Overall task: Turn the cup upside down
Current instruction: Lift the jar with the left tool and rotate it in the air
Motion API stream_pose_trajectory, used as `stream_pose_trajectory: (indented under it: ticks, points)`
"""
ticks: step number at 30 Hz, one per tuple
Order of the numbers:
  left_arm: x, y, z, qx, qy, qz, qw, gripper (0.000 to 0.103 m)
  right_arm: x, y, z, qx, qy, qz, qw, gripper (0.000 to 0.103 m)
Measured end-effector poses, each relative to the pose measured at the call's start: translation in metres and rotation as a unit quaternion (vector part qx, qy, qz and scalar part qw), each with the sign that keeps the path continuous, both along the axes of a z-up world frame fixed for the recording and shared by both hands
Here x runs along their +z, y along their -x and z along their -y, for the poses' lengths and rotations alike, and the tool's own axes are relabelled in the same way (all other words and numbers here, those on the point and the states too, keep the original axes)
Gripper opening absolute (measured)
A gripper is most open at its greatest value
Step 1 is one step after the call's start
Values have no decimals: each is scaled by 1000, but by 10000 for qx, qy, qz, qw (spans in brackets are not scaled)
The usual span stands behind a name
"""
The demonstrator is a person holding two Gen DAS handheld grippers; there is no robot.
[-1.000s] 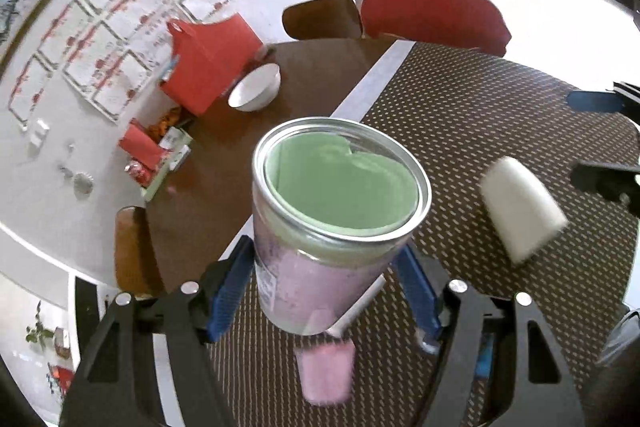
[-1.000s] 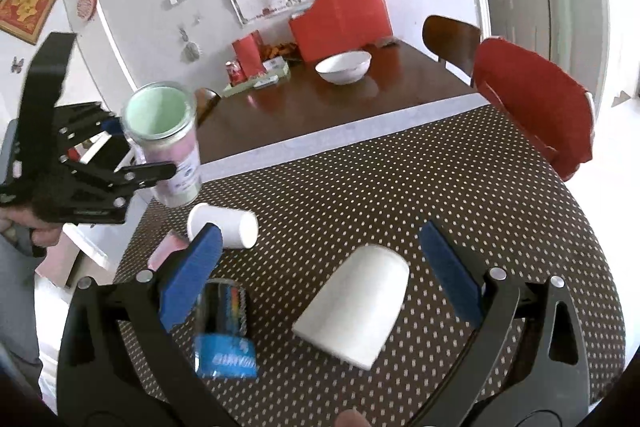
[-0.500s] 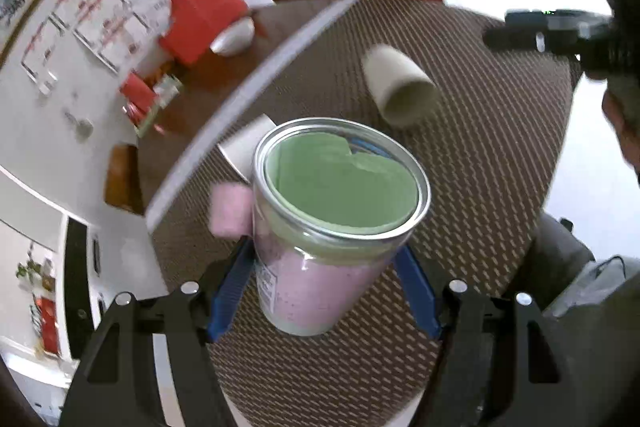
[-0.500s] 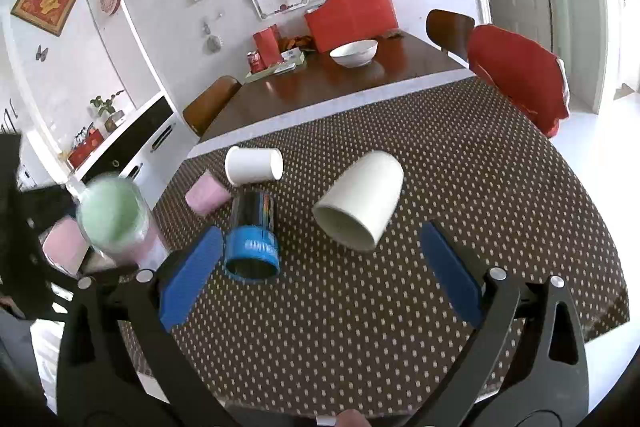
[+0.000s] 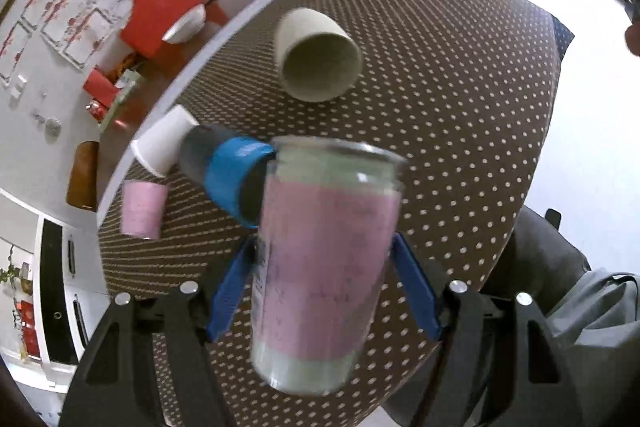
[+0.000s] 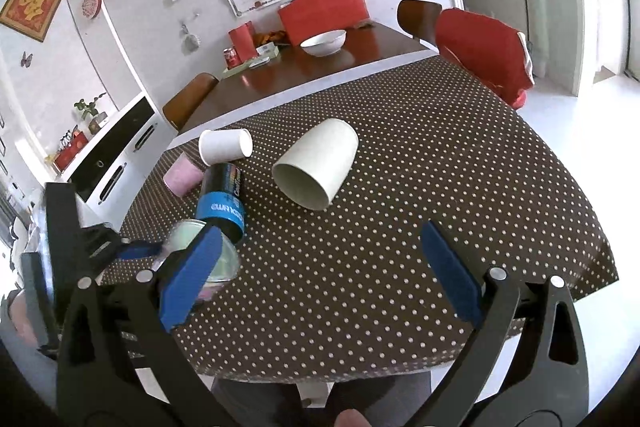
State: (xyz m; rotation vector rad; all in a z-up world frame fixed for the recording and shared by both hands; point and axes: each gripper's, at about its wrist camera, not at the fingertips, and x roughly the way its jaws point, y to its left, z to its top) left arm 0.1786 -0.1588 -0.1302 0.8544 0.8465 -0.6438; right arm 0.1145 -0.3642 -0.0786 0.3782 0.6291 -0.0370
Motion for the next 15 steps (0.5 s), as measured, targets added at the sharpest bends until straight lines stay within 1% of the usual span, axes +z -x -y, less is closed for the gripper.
stream_pose_trajectory:
  ticks: [2, 3, 5, 7, 9, 14, 15]
  points:
    - [-10, 0, 7, -33, -91, 46, 9999, 70, -3, 3, 2, -36, -7, -28, 10000, 97]
    - [-14, 0, 10, -28, -129, 139, 9998, 70, -4, 4, 2, -57, -5, -41, 10000, 97]
    - [-17, -2, 12, 26, -113, 237, 9997, 71, -7, 6, 4, -74, 5, -65, 10000, 97]
    - [-15, -4, 11, 183, -10, 321, 9993, 74, -9, 10, 5, -73, 18, -73, 9999, 97]
    - [-11, -6, 8, 343, 68, 395, 9986, 74, -11, 10, 3, -69, 18, -81, 9999, 97]
    - [0, -4, -1, 495, 478, 409, 9968, 76, -14, 11, -6, 14, 55, -110, 9999, 97]
    - [2, -2, -3, 520, 532, 522, 9959, 82, -14, 11, -8, 25, 73, -111, 9999, 97]
